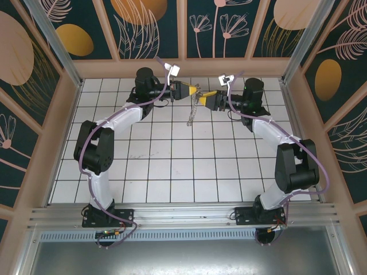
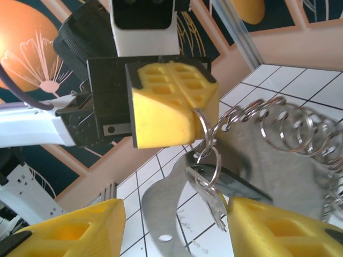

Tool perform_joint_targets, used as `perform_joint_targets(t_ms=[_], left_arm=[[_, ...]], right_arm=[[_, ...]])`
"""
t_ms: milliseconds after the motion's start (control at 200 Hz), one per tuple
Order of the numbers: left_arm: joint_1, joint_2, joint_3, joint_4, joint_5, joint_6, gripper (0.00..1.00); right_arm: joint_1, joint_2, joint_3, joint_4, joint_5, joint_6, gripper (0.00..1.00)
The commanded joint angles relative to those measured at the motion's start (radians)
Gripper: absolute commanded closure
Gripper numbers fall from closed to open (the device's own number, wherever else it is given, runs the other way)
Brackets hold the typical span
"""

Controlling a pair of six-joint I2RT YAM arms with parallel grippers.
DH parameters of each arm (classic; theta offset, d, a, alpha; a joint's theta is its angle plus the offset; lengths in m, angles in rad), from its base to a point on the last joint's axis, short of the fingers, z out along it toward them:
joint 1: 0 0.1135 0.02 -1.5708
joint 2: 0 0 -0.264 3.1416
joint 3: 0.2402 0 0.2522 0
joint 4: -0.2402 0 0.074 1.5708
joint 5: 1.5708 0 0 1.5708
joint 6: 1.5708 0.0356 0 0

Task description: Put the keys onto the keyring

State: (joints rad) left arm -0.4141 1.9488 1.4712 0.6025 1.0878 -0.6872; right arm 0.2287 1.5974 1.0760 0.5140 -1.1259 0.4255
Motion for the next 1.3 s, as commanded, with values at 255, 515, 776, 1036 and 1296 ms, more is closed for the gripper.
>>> perform_joint_targets(t_ms=[255,515,776,1036,1296], left_arm=[[0.005,-0.057,0.012,0.071,0.002,-0.018,1.00],[0.005,-0.055,0.021,0.078,0.003,-0.031,1.00],[0.005,-0.051,0.021,0.083,-0.002,-0.034,1.00],[0.005,-0.047,0.021,0.090,-0.003,-0.038,1.00],[0.005,-0.040,0.015,0.128,-0.008,-0.063,1.00]], right_arm=[[-0.001,0.000,-0.041,0.133,0.068,0.061,0.46],[0.007,0.027,-0.033,0.162,0.079,0.085,0.46],[0.022,0.062,-0.016,0.168,0.075,0.091,0.59],[0.040,0.063,-0.036,0.178,0.050,0.083,1.00],[0.067,0.069,-0.035,0.138,0.037,0.045,1.00]])
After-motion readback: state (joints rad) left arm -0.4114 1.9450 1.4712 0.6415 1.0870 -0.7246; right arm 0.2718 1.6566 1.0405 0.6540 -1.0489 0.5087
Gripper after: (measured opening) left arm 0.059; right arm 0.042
